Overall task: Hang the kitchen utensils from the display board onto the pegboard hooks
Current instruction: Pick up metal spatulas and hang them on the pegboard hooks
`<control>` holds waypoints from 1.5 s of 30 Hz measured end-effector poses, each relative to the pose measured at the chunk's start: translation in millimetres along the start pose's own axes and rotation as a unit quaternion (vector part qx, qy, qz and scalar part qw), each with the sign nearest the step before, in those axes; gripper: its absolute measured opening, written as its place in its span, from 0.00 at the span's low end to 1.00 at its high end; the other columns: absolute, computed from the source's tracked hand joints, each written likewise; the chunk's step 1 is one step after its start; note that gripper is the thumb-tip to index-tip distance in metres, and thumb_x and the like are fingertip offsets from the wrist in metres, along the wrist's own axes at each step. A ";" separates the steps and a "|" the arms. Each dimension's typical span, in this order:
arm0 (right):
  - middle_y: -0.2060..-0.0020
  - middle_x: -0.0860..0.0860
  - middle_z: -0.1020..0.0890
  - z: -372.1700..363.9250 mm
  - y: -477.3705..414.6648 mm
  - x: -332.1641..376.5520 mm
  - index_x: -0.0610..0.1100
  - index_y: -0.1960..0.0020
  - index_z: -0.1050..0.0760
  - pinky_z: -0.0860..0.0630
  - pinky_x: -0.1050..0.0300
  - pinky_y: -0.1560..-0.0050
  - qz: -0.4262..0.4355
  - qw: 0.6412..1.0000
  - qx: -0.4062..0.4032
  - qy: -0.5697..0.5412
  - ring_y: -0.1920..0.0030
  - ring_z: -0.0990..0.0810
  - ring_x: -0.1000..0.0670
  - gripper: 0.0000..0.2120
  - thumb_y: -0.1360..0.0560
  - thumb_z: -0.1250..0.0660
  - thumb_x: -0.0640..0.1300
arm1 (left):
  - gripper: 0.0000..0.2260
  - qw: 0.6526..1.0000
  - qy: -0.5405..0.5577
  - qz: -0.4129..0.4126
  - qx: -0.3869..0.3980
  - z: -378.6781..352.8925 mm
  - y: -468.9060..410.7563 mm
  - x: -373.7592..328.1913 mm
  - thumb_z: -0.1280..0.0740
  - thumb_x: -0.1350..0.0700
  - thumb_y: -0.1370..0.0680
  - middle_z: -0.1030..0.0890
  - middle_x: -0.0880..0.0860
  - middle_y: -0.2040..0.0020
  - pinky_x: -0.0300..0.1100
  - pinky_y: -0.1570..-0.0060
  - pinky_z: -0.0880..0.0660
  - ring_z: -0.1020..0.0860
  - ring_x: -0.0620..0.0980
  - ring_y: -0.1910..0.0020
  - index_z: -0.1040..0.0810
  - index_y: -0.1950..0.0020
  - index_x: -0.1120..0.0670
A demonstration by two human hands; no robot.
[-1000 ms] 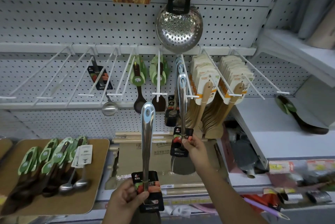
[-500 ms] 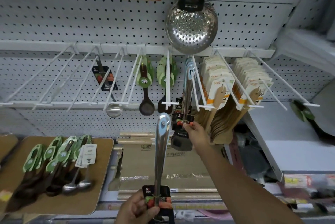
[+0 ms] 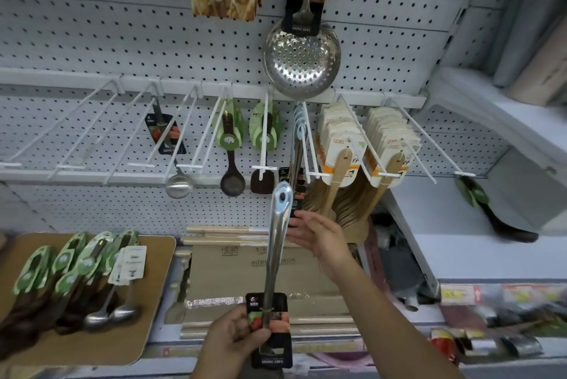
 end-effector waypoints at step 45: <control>0.59 0.50 0.13 -21.1 75.3 49.0 0.43 0.47 0.18 0.16 0.51 0.56 0.149 0.984 -0.042 0.086 0.58 0.13 0.47 0.09 0.25 0.30 0.34 | 0.11 0.995 -0.056 -0.043 0.071 -43.2 -49.4 -5.9 0.34 0.64 0.21 0.15 0.55 0.47 0.51 0.40 0.23 0.18 0.52 0.43 0.22 0.39 0.60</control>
Point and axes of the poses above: each hand's wrist, its own y-axis away from the middle knuckle, its own z-axis out of the back of the hand, x = y × z, the point moved 4 cm from there along -y, towards the middle knuckle
